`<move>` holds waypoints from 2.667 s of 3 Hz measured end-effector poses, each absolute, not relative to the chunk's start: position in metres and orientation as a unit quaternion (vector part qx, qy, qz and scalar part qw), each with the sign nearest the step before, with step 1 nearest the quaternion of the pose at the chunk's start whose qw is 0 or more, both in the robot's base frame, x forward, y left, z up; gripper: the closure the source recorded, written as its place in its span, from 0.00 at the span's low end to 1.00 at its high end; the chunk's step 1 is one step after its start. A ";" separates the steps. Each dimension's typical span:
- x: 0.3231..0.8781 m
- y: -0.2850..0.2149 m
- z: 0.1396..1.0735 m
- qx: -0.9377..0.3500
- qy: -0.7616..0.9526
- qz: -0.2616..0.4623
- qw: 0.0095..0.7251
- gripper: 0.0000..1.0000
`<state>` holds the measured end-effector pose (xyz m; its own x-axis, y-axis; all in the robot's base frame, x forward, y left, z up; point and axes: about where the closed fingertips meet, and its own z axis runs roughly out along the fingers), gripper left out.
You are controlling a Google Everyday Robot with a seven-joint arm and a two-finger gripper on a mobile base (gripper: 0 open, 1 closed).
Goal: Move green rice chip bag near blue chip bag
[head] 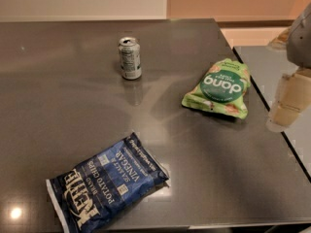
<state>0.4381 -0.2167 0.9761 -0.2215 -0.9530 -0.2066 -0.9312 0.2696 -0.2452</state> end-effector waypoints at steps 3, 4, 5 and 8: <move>0.469 -0.206 0.978 -0.633 0.757 -0.048 0.156 0.00; 0.508 -0.195 0.975 -0.670 0.724 -0.061 0.153 0.00; 0.538 -0.190 0.967 -0.699 0.696 -0.074 0.146 0.00; 0.569 -0.203 0.918 -0.777 0.617 -0.039 0.119 0.00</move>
Offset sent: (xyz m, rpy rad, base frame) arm 0.0930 0.0308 0.0015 -0.1128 -0.0366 0.2197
